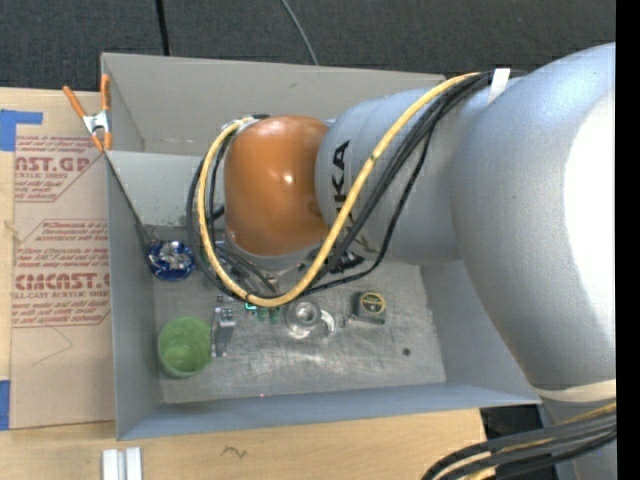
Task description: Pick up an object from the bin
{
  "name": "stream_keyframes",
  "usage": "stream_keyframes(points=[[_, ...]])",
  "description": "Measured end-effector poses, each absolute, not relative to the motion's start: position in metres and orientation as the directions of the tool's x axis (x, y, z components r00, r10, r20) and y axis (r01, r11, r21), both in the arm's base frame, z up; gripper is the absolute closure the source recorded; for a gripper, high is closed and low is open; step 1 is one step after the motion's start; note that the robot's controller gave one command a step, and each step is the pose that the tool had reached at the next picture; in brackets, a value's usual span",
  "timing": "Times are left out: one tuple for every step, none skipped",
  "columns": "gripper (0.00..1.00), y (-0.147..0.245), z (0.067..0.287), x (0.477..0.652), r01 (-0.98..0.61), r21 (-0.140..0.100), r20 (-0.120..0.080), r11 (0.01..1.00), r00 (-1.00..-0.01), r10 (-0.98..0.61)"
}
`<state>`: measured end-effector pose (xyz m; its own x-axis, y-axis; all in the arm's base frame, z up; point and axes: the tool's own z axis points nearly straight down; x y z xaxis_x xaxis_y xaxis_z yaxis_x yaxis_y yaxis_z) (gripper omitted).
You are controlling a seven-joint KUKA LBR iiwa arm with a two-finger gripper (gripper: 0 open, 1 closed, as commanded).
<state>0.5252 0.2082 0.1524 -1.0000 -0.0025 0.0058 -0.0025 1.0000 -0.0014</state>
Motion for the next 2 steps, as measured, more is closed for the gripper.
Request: stream_keyframes(points=[[0.00, 0.243, 0.081, 0.514, 0.012, 0.003, -0.004, 1.000, -1.000, 0.012], [0.00, 0.244, 0.100, 0.495, -0.128, 0.001, -0.001, 0.992, -0.992, -0.128]])
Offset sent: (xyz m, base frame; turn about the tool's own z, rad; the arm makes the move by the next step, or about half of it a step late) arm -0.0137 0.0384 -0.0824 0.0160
